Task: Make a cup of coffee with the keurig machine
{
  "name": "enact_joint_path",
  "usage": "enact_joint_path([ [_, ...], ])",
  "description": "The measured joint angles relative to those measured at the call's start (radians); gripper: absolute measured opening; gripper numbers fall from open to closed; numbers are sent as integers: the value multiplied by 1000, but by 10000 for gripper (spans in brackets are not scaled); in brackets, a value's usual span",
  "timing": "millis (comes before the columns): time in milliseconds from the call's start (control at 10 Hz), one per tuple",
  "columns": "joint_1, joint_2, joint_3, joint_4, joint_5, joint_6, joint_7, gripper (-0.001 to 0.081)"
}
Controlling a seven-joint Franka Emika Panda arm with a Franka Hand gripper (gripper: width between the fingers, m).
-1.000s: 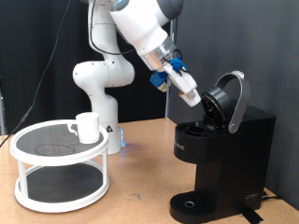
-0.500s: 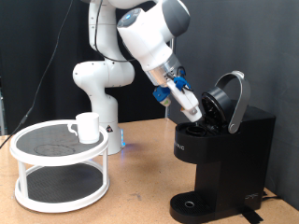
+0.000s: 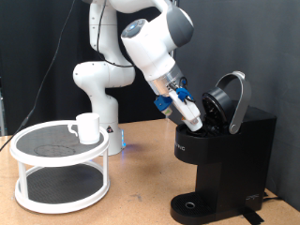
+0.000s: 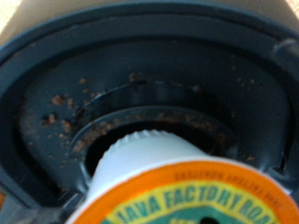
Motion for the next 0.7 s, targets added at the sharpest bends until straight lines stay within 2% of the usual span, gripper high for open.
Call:
enact_joint_path([
  [400, 0, 0, 7, -16, 8, 3, -12, 366],
  [500, 0, 0, 8, -18, 9, 4, -13, 598],
  [600, 0, 0, 8, -19, 15, 4, -16, 693],
  [700, 0, -2, 7, -19, 37, 3, -36, 693],
])
